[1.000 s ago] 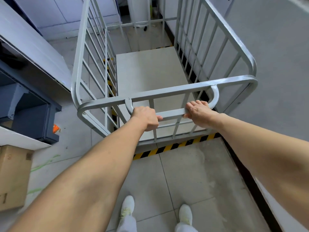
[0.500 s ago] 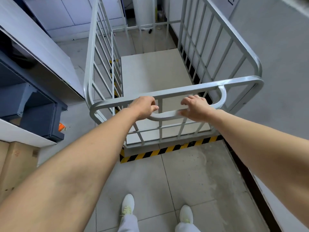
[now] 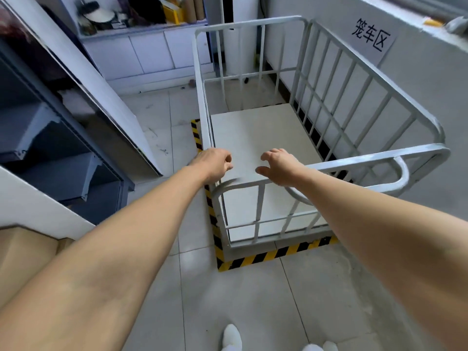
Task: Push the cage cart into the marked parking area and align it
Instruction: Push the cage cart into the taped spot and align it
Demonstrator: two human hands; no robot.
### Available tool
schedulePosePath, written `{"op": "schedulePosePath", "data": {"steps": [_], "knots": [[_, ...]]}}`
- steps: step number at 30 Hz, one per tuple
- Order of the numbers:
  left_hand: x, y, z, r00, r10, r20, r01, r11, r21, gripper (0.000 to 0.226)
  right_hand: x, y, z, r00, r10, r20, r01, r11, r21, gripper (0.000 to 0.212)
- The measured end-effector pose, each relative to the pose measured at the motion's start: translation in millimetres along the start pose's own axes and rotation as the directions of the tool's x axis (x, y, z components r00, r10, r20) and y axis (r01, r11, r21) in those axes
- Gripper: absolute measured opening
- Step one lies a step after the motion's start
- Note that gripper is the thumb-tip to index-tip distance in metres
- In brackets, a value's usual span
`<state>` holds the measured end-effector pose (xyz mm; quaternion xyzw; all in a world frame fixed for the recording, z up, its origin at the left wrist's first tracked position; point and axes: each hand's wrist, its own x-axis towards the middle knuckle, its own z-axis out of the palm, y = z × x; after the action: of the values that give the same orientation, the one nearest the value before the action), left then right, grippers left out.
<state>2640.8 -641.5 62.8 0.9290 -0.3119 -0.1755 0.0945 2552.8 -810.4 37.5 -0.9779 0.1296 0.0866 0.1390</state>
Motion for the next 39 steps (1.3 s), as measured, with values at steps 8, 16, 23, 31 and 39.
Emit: {"op": "schedulePosePath", "data": {"steps": [8,16,23,31,39], "knots": [[12,-71,-51,0.998,0.053,-0.029,-0.053,0.999,-0.010,0.031,50,-90,-10,1.000,0.003,-0.011,-0.003,0.999,0.034,0.051],[91,-121,-99,0.996,0.083,0.020,-0.084,0.993,0.087,0.028,144,-119,-4,0.995,0.100,0.030,-0.103,0.990,0.096,0.053],[185,-159,-138,0.986,0.164,0.035,-0.168,0.970,0.178,0.029,250,-134,-19,0.987,0.158,0.022,-0.159,0.980,0.120,0.052],[295,-217,-181,0.962,0.246,0.120,-0.269,0.930,0.252,0.027,353,-155,-31,0.961,0.276,0.030,-0.277,0.950,0.147,0.050],[393,-241,-198,0.865,0.432,0.254,-0.498,0.793,0.351,0.030,410,-173,-16,0.858,0.510,0.051,-0.504,0.821,0.269,0.047]]}}
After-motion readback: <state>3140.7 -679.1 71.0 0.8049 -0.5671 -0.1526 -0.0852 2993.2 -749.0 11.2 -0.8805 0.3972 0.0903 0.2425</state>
